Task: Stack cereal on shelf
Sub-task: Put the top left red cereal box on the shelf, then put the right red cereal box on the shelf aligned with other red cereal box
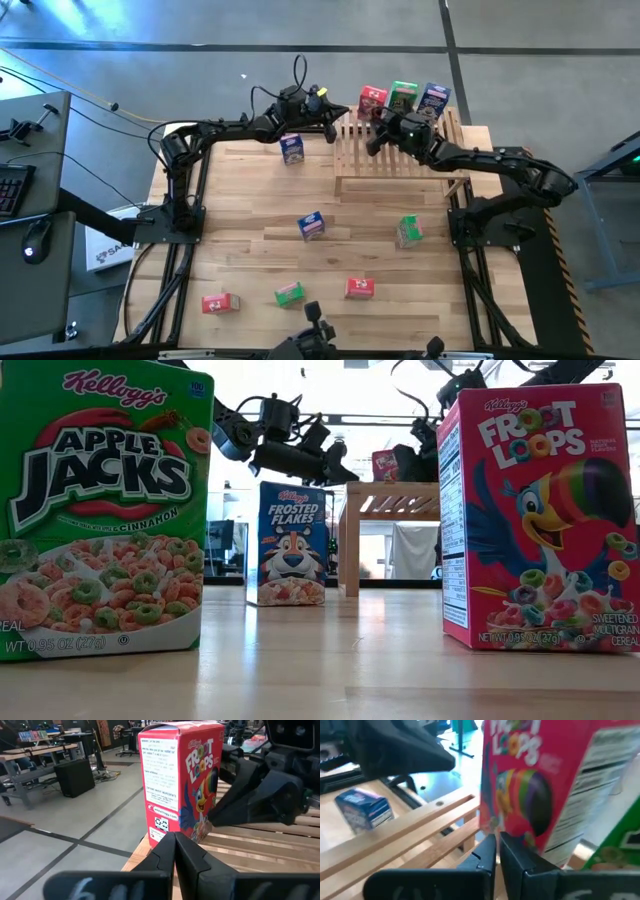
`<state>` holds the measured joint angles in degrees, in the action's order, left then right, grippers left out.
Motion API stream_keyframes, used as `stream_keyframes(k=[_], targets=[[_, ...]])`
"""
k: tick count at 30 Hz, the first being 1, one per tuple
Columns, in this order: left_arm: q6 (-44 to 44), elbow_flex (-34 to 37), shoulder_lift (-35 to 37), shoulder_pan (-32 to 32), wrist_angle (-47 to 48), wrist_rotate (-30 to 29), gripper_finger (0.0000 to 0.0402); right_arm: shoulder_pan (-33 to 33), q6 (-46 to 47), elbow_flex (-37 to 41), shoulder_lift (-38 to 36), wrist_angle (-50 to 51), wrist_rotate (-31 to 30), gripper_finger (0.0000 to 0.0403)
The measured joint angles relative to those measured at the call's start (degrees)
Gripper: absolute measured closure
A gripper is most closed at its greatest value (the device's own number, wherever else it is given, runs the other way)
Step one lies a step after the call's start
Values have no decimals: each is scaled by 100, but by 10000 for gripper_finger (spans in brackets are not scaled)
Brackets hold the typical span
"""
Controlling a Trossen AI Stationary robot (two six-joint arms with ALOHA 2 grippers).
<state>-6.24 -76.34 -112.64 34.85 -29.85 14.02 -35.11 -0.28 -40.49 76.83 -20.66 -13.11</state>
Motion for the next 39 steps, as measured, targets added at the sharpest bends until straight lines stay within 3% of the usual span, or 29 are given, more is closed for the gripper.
stream_keyframes(k=[10, 25, 33, 39], targets=[[2, 0, 0, 0, 10, 0, 401, -152, -13, 0, -2, -53, -196, 391], [-136, 0, 7, 4, 208, -2, 401, -146, -121, 0, -81, -13, 2, 390], [164, 770, 58, -73, -679, 72, 401, 178, -121, 0, -849, 804, 26, 338], [65, 1342, 700, -324, -1176, 45, 401, 638, -121, 0, -1461, 1471, 0, 299]])
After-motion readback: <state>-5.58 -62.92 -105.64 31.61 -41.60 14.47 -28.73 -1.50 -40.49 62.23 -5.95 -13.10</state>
